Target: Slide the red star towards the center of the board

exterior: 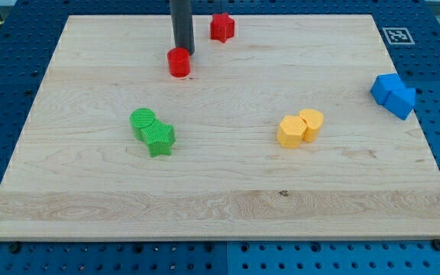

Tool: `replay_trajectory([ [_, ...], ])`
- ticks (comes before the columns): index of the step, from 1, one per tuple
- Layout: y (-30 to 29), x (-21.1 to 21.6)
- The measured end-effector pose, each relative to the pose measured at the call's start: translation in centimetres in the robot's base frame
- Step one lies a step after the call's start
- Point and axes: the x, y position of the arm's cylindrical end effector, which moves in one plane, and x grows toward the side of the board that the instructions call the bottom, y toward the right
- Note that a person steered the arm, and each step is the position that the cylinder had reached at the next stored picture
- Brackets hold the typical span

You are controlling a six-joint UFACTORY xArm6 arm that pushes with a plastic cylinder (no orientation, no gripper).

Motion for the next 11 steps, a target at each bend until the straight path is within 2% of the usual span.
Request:
replay_trajectory([
  [1, 0.2, -1.4],
  [2, 0.8, -5.6],
  [3, 3.4, -7.8],
  [4, 8.8, -8.4],
  [5, 11.4, -8.9],
  [6, 12.0, -8.0],
  [7, 12.3, -4.0],
  [9, 12.3, -0.2],
  [10, 12.3, -0.1],
  [11, 13.1, -2.1],
])
